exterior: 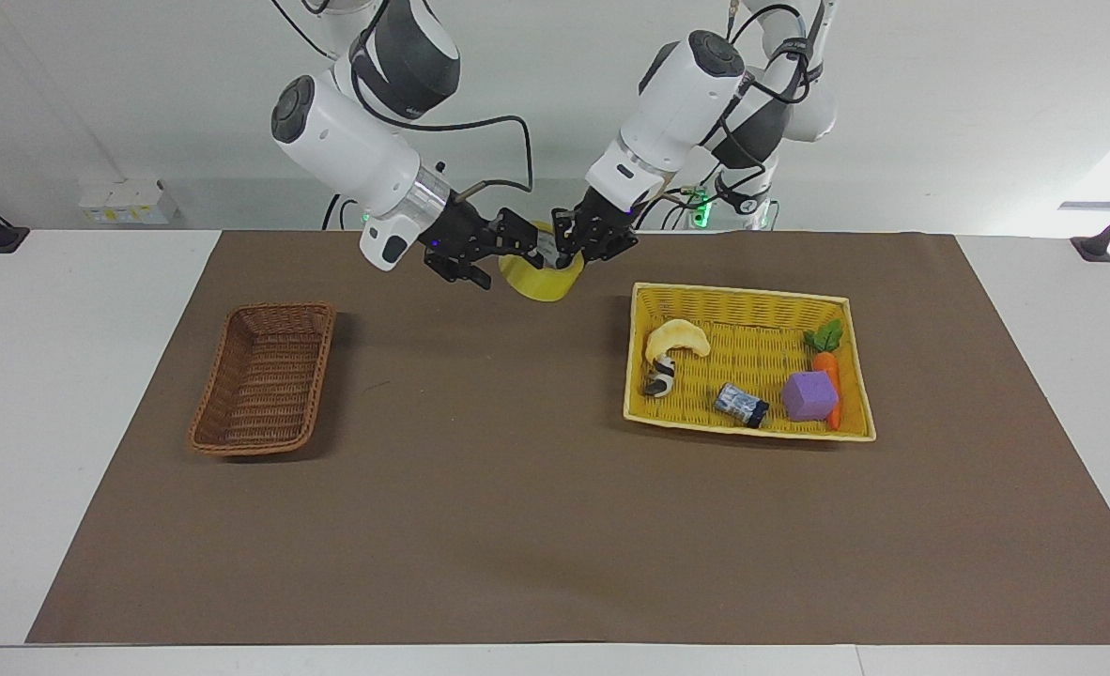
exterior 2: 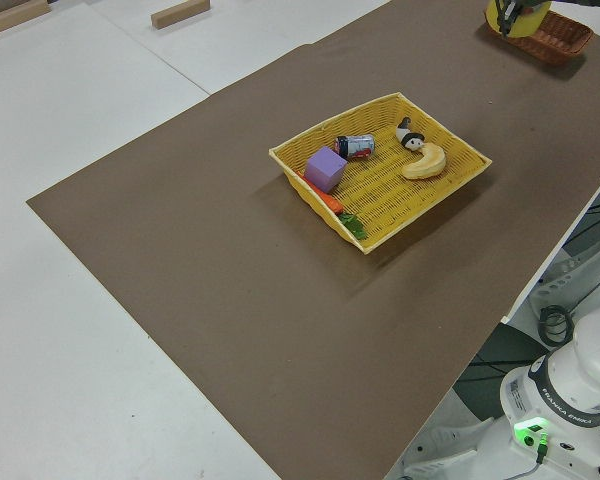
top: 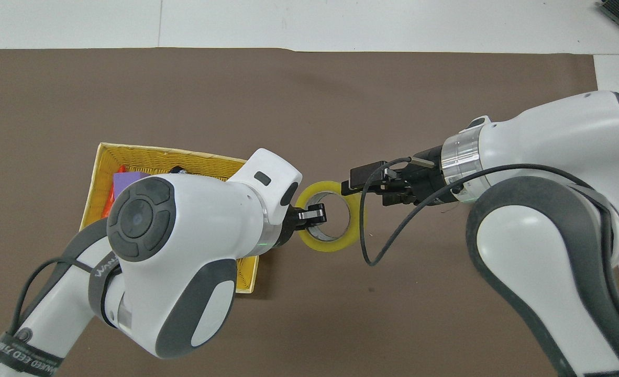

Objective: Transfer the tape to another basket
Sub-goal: 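Grasp the tape with the right gripper from the left gripper, then open the left gripper and withdraw it while the right gripper pulls the tape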

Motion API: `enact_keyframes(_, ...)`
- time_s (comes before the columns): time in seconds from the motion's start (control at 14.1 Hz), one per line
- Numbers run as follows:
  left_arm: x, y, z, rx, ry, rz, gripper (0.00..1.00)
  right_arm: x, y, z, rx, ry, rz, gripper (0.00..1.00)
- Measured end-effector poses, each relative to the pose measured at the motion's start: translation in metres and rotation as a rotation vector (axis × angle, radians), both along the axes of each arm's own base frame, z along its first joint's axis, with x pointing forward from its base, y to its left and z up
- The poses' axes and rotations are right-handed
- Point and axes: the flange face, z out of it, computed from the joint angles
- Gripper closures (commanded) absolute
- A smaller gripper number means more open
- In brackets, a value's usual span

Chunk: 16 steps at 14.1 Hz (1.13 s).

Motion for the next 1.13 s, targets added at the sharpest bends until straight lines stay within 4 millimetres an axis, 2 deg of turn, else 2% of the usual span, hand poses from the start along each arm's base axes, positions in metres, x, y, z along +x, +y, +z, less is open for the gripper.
enact_keyframes(0.07,-0.001,-0.005,0.001,-0.013,-0.003,0.011,1.0,-0.002,-0.001,0.0,0.001,-0.001,0.003,0.15)
enact_keyframes(0.14,0.0,-0.009,0.003,-0.024,-0.008,0.023,1.0,-0.004,-0.002,0.0,0.001,-0.003,0.006,0.36)
enact_keyframes(0.21,0.002,-0.011,0.005,-0.035,-0.019,0.034,1.0,-0.006,-0.002,0.001,0.001,-0.003,0.007,0.47)
enact_keyframes(0.28,0.005,-0.012,0.008,-0.048,-0.035,0.042,1.0,-0.006,-0.004,-0.001,0.001,0.001,0.005,0.69)
enact_keyframes(0.35,0.005,-0.014,0.007,-0.05,-0.035,0.042,1.0,-0.006,-0.007,-0.001,0.001,0.003,0.002,0.84)
enact_keyframes(0.42,0.004,-0.017,0.007,-0.054,-0.036,0.043,0.71,-0.006,-0.012,0.001,0.002,0.012,0.001,0.94)
enact_keyframes(0.5,0.003,-0.022,0.008,-0.06,-0.039,0.04,0.01,-0.007,-0.017,0.001,0.002,0.025,0.003,1.0)
enact_keyframes(0.64,0.005,-0.022,0.014,-0.075,-0.058,0.045,0.0,-0.006,-0.031,0.0,0.002,0.045,-0.009,1.0)
enact_keyframes(0.85,0.01,-0.015,0.027,-0.086,-0.07,0.058,0.0,-0.004,-0.038,0.0,-0.002,0.048,-0.019,1.0)
enact_keyframes(0.92,0.012,-0.008,0.032,-0.084,-0.066,0.064,0.0,-0.004,-0.039,0.0,-0.003,0.047,-0.02,1.0)
enact_keyframes(1.13,0.031,0.031,0.037,-0.063,-0.024,0.114,0.0,-0.003,-0.041,0.002,-0.003,0.041,-0.023,1.0)
